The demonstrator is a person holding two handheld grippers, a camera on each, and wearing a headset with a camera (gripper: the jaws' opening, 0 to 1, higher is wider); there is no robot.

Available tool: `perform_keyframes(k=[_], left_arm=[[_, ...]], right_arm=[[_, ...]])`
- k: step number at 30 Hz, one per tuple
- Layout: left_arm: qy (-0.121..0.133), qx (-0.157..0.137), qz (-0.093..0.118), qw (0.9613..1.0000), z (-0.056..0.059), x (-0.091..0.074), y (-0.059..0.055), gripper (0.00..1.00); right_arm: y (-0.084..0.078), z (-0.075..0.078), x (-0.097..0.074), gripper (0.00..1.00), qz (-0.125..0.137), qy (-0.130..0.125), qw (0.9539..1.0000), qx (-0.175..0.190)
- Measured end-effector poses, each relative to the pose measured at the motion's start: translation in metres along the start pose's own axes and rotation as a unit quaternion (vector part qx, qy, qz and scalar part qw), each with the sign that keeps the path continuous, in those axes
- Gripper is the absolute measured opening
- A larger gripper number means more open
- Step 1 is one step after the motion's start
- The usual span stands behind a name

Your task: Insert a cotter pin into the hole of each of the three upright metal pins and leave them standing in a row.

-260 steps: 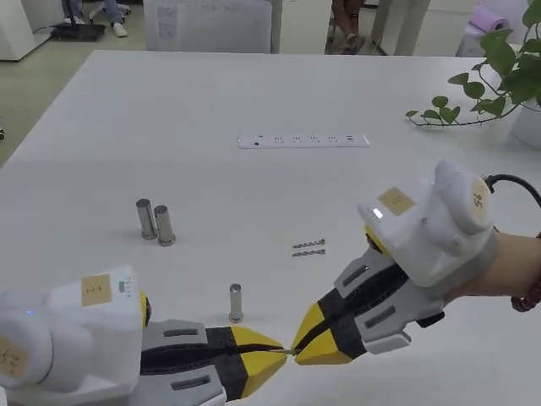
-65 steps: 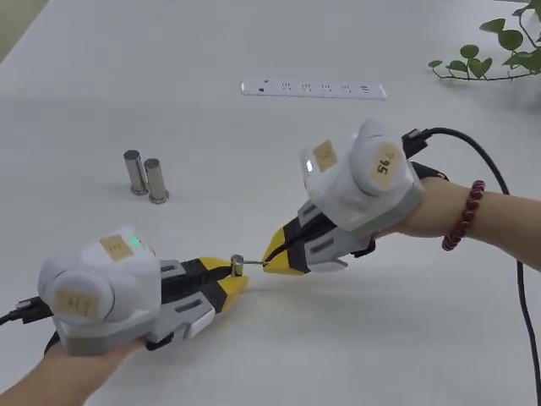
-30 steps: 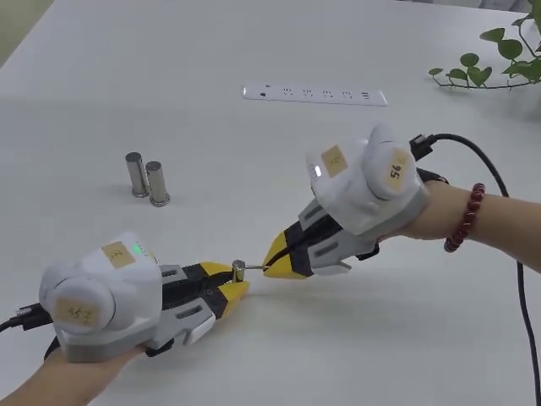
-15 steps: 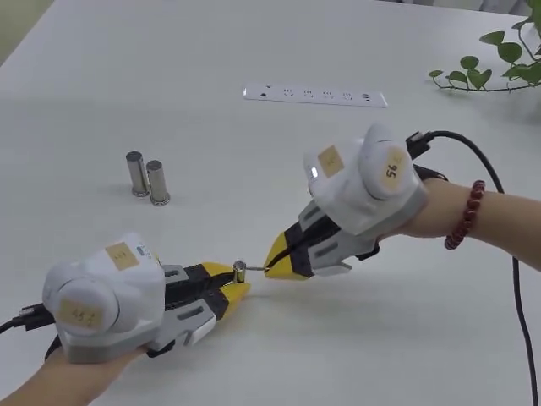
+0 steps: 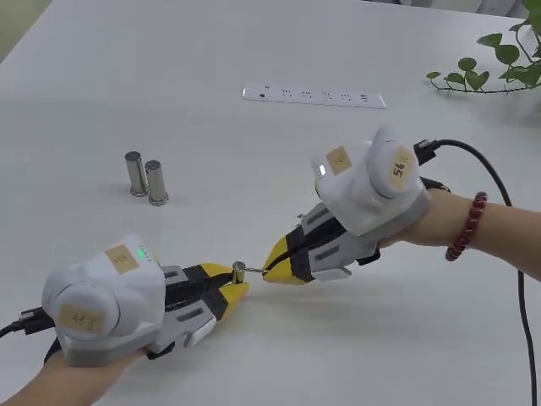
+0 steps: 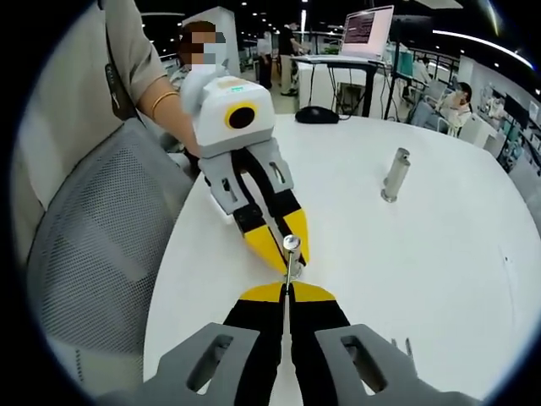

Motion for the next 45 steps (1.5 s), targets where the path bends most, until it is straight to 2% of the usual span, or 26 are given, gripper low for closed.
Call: perform_keyframes(k=[4, 6, 13, 23, 39, 45], left_arm=[[-0.001, -0.001, 0.000, 1.0000, 0.0001, 0.0001, 0.0003, 0.07], [-0.002, 0.001, 0.000, 1.0000, 0.0003, 0.0001, 0.0002, 0.07], [-0.002, 0.002, -0.001, 1.0000, 0.0007, 0.0007, 0.0006, 0.07], [-0.003, 0.008, -0.004, 1.0000, 0.0017, 0.0012, 0.0007, 0.07], [0.002, 0.014, -0.004, 0.9999, 0.0037, 0.0032, 0.0018, 0.07], [0.000, 0.016, -0.005, 0.9999, 0.0046, 0.0048, 0.0025, 0.07]], right_arm=[[0.0000, 0.0003, -0.0002, 0.02, -0.001, 0.000, 1.0000, -0.005], [0.0010, -0.0006, -0.0003, 0.02, -0.002, 0.002, 0.9996, -0.028], [0.0009, 0.0022, -0.0030, 0.02, -0.009, -0.002, 0.9997, -0.021], [0.0012, 0.0013, -0.0053, 0.02, -0.034, -0.001, 0.9988, -0.035], [0.0026, 0.0008, -0.0049, 0.02, -0.038, 0.003, 0.9992, -0.011], [0.0065, 0.0001, -0.0019, 0.02, -0.038, 0.002, 0.9992, -0.013]])
Point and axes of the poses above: the centre of the closed fingertips' face, and the gripper's own axes: x roughly forward along the fingers, z roughly to its right, y roughly out of its top, the point moved 5 cm from there along -x, roughly backward along the fingers, and after that the axes turned 1 degree about x, right-handed, at the moved point
